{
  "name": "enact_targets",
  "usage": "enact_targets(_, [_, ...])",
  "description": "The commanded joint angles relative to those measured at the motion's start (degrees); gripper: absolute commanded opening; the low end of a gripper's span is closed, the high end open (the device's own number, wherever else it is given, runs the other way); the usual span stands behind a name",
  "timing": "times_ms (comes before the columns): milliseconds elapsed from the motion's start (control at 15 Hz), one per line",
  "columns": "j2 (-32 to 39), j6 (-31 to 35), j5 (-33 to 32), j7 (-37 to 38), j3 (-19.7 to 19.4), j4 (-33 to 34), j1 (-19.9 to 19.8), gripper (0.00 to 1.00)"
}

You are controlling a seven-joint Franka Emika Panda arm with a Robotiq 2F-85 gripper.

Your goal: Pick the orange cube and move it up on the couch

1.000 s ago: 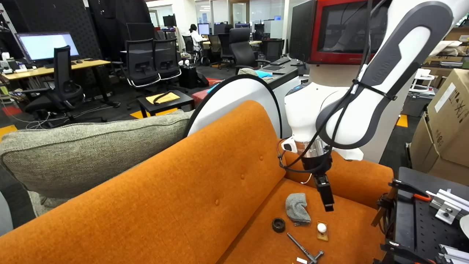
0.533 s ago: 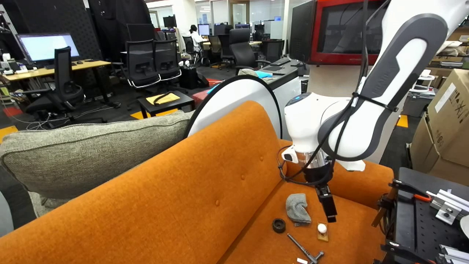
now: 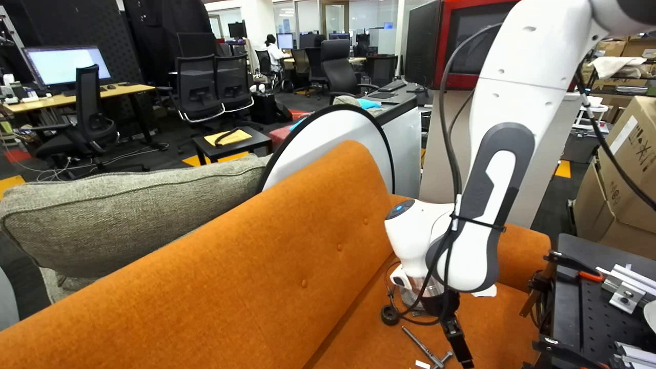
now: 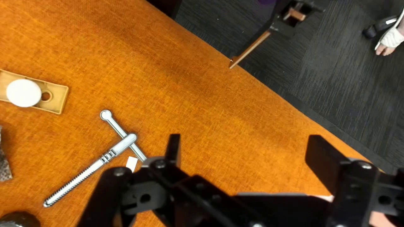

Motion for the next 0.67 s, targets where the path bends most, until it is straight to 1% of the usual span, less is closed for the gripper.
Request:
enact_targets(0, [2.4,-0.2,-1.6,0.8,0.7,2.2,-1.0,1.00])
enact_targets(133, [4.4,-0.7,-1.7,0.8,0.7,4.2,-1.2,1.00])
enact_targets(600, [4.0,-1.2,-1.7,0.7,0.7,4.4,-1.1,1.00])
